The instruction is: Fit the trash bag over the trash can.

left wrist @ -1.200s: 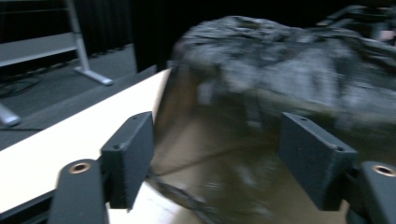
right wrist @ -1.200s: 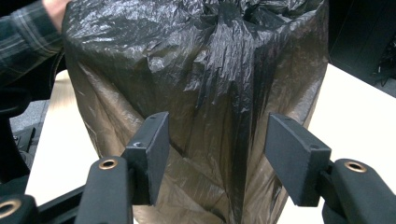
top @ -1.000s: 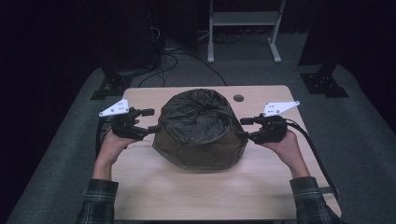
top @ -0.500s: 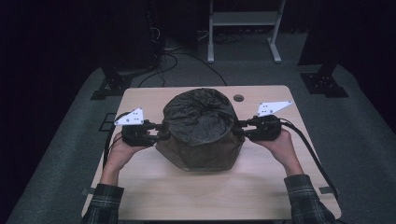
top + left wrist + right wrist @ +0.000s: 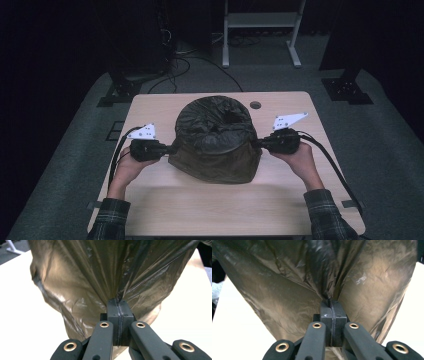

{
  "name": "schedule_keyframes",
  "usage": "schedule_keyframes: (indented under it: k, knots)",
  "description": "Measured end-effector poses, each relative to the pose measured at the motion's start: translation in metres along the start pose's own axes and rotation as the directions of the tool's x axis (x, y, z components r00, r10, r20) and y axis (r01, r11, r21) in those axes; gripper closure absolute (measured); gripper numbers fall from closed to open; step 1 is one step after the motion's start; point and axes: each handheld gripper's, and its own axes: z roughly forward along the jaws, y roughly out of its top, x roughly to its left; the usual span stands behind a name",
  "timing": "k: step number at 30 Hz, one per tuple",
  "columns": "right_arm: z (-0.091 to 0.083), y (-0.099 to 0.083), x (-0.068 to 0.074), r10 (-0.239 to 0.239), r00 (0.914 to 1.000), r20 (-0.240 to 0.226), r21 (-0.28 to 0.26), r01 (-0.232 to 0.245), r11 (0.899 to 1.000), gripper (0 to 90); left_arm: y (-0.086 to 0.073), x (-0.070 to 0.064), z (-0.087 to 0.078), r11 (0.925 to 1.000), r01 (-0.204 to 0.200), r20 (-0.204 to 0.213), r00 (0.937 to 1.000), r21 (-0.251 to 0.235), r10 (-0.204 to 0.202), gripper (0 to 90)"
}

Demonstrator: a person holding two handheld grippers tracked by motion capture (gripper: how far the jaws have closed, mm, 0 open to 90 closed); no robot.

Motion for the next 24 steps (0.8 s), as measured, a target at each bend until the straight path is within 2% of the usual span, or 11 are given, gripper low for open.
schedule_keyframes:
  k: [1,3,4,5,6,8,11,15,20,21,24]
  knots:
    - [0.002,-0.001,-0.001,0.002,1.0,0.001,0.008,-0.002,1.0,89.9,-0.001,0.0,0.001,0.9999,0.002,-0.01,1.0,0.015,-0.001,89.9]
    - [0.003,-0.002,-0.002,0.003,1.0,0.003,0.016,-0.003,1.0,89.8,-0.002,0.001,0.001,1.0,-0.001,0.001,1.0,0.006,0.001,89.8]
    - [0.003,-0.001,-0.001,0.0,1.0,0.008,0.01,0.0,1.0,87.9,-0.002,0.0,0.0,1.0,-0.007,-0.004,1.0,-0.001,0.007,89.7]
    - [0.002,0.0,-0.001,-0.004,0.9999,0.015,0.003,0.004,1.0,80.4,-0.001,0.0,-0.001,0.9998,-0.008,-0.002,1.0,-0.019,0.008,88.6]
    - [0.001,0.001,-0.001,0.001,0.9999,0.016,-0.003,0.0,1.0,73.6,0.0,-0.001,-0.003,0.9993,-0.004,0.008,1.0,-0.036,0.004,81.4]
    - [-0.003,0.003,-0.001,0.008,0.9996,0.028,-0.021,-0.008,1.0,58.8,0.003,-0.003,-0.005,0.9979,-0.004,0.001,1.0,-0.065,0.004,61.8]
    - [-0.011,0.006,-0.001,0.021,0.9991,0.036,-0.046,-0.019,0.999,45.3,0.007,-0.007,-0.008,0.9951,-0.016,0.006,0.9998,-0.098,0.017,45.7]
    - [-0.022,0.012,0.002,0.0,0.9986,0.054,-0.086,0.005,0.996,33.4,0.012,-0.011,-0.01,0.9906,-0.039,-0.008,0.9992,-0.131,0.039,30.4]
    - [-0.034,0.022,0.005,0.012,0.9983,0.057,-0.123,-0.005,0.992,17.7,0.017,-0.014,-0.012,0.9866,-0.037,-0.043,0.9986,-0.159,0.03,13.6]
    - [-0.037,0.024,0.006,0.014,0.9986,0.051,-0.122,-0.007,0.993,16.8,0.017,-0.014,-0.012,0.9863,-0.035,-0.051,0.9983,-0.161,0.027,8.7]
    - [-0.042,0.03,0.008,-0.001,0.9981,0.062,-0.126,0.009,0.992,12.9,0.02,-0.014,-0.011,0.9852,-0.028,-0.068,0.9976,-0.169,0.017,1.4]
